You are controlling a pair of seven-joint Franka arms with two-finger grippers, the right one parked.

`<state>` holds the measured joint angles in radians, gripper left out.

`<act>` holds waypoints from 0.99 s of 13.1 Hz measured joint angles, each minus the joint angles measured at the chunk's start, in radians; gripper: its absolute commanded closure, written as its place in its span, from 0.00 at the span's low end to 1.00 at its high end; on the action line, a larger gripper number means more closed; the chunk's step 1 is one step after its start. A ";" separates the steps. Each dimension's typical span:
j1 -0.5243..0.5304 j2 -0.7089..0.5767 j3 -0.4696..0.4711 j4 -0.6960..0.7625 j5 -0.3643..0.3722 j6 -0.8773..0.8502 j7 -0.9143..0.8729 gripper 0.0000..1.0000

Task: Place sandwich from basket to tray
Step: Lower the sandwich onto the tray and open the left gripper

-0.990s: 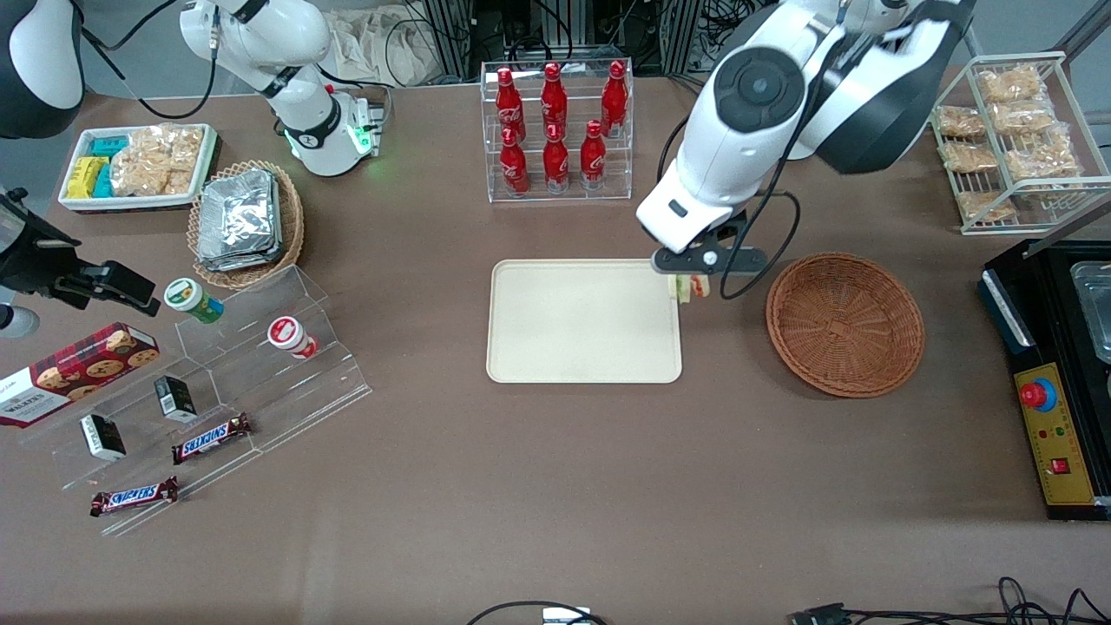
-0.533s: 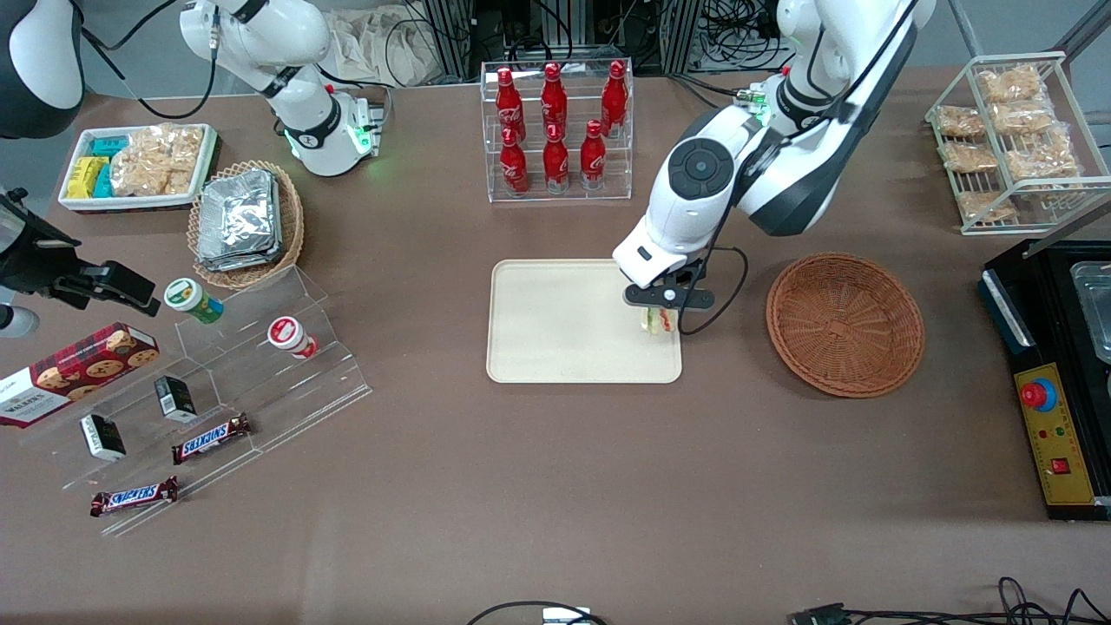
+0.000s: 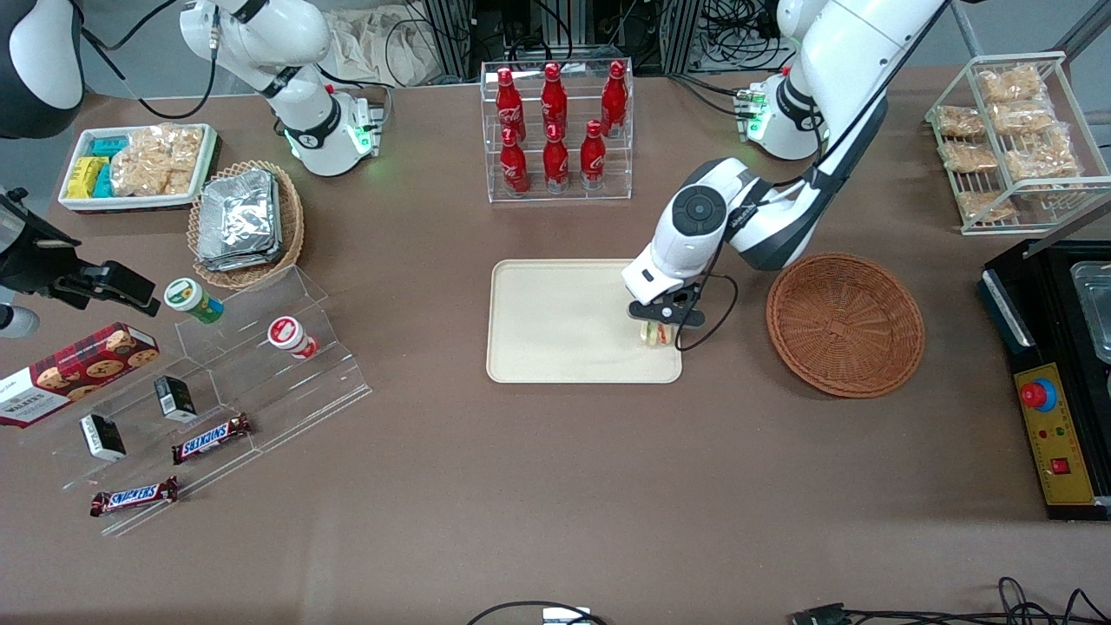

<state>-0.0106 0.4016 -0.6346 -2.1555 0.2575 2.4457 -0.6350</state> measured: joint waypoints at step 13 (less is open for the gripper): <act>0.004 0.064 0.017 0.015 0.001 0.049 -0.088 0.00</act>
<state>-0.0065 0.4660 -0.6178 -2.1402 0.2588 2.4948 -0.7230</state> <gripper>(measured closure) 0.238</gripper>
